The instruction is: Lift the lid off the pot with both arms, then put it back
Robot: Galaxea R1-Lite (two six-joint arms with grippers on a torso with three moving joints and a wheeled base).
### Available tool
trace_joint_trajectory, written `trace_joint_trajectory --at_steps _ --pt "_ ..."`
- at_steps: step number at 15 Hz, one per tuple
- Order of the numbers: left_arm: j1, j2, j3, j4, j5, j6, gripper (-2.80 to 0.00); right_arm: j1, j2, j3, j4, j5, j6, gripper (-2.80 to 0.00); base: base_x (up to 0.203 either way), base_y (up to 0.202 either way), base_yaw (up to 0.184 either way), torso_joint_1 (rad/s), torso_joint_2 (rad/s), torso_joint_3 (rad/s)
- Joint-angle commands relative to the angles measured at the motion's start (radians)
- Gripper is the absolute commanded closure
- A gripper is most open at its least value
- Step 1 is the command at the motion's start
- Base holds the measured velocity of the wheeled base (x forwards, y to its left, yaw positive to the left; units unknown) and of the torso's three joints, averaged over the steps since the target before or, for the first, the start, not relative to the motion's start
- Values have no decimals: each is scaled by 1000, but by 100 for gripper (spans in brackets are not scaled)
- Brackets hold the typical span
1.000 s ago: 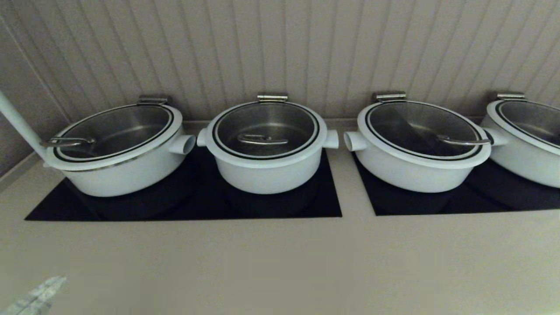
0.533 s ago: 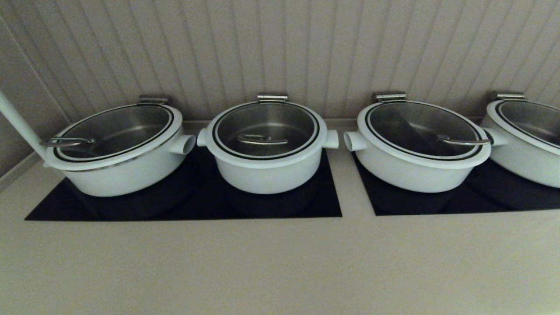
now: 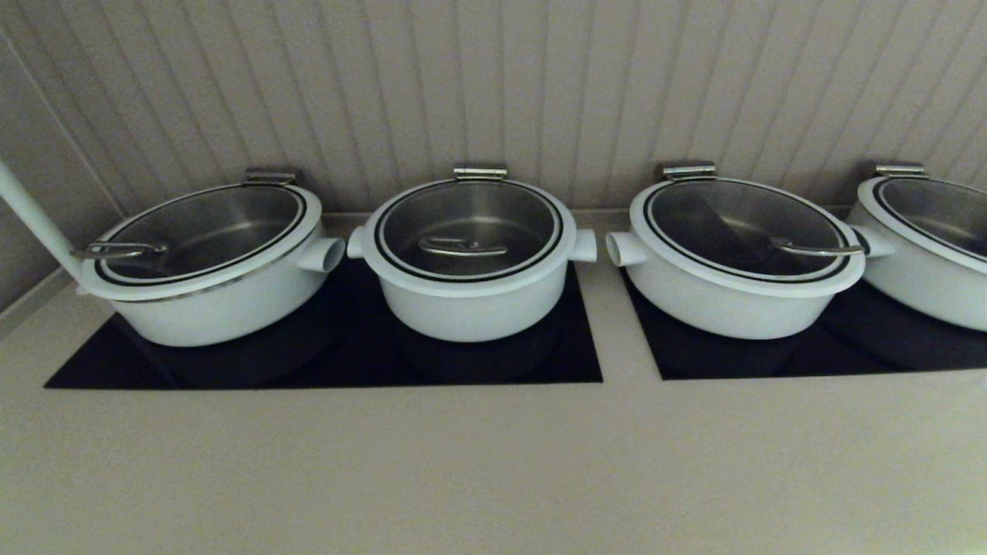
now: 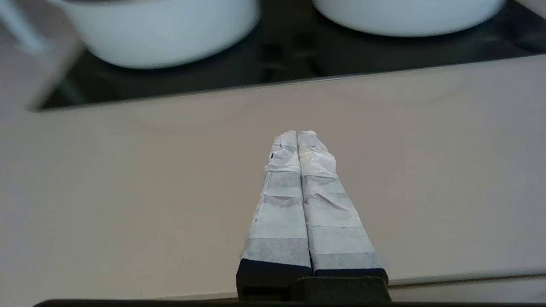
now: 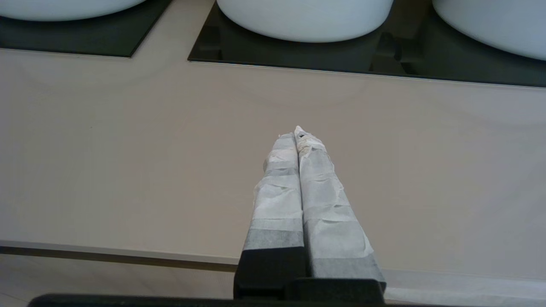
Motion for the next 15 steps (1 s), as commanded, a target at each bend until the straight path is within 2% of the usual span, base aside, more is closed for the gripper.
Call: trace_joint_trajectory --at_steps 1,4,15 --pt "-1 -49 7 11 49 47 0 0 0 0 0 1 -1 0 0 0 0 0 0 0" --pt "-1 -49 7 49 45 71 0 0 0 0 0 1 -1 0 0 0 0 0 0 0" --pt "-2 -49 7 49 35 65 0 0 0 0 0 1 -1 0 0 0 0 0 0 0"
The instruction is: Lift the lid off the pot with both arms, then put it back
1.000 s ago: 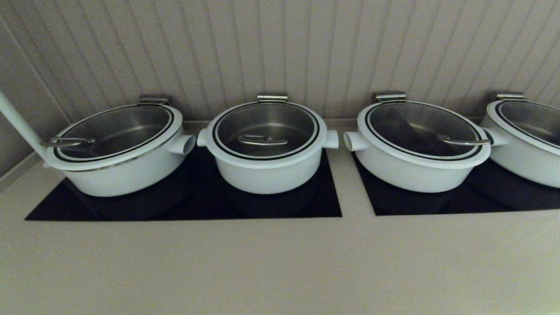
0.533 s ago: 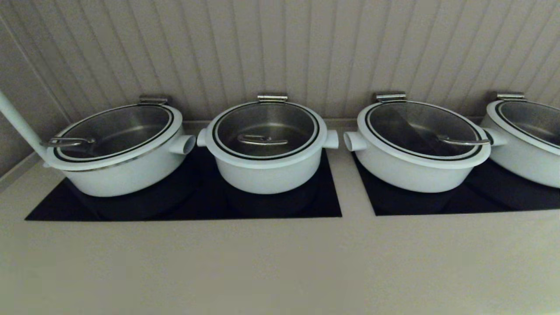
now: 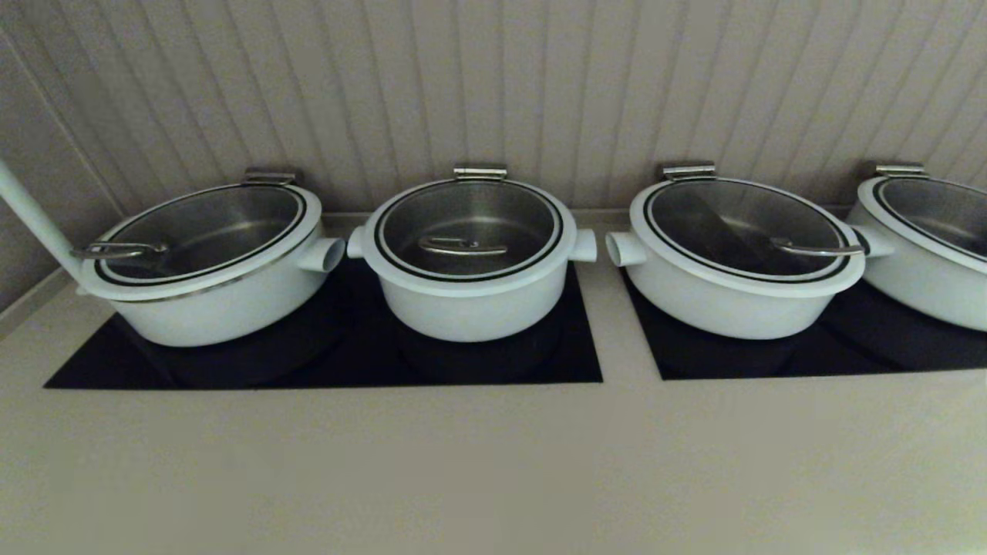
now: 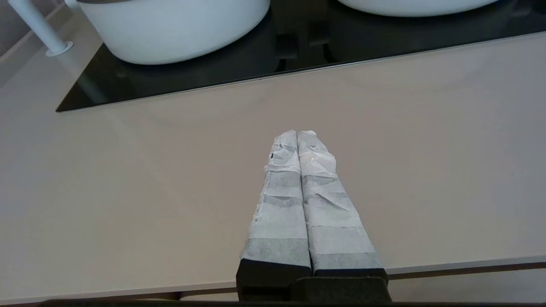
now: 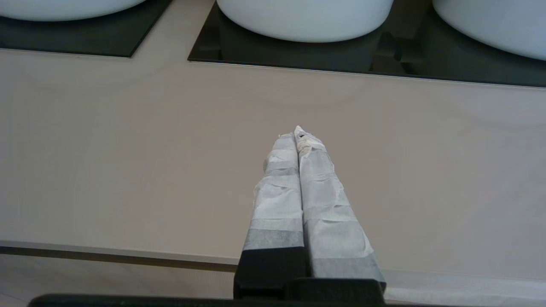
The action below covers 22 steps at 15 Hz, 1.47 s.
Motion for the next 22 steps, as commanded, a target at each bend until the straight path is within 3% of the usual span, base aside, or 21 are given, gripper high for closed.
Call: trace_joint_trajectory --at_steps 1,9,13,22 --pt "1 -1 0 1 1 -3 0 0 0 0 0 1 -1 0 0 0 0 0 0 0" --pt "1 -1 0 2 4 -14 0 0 0 0 0 1 -1 0 0 0 0 0 0 0" --pt "0 -1 0 1 10 -103 0 0 0 0 0 1 -5 0 0 0 0 0 0 0" --pt "-1 -1 0 1 11 -109 0 0 0 0 0 -10 16 0 0 0 0 0 0 0"
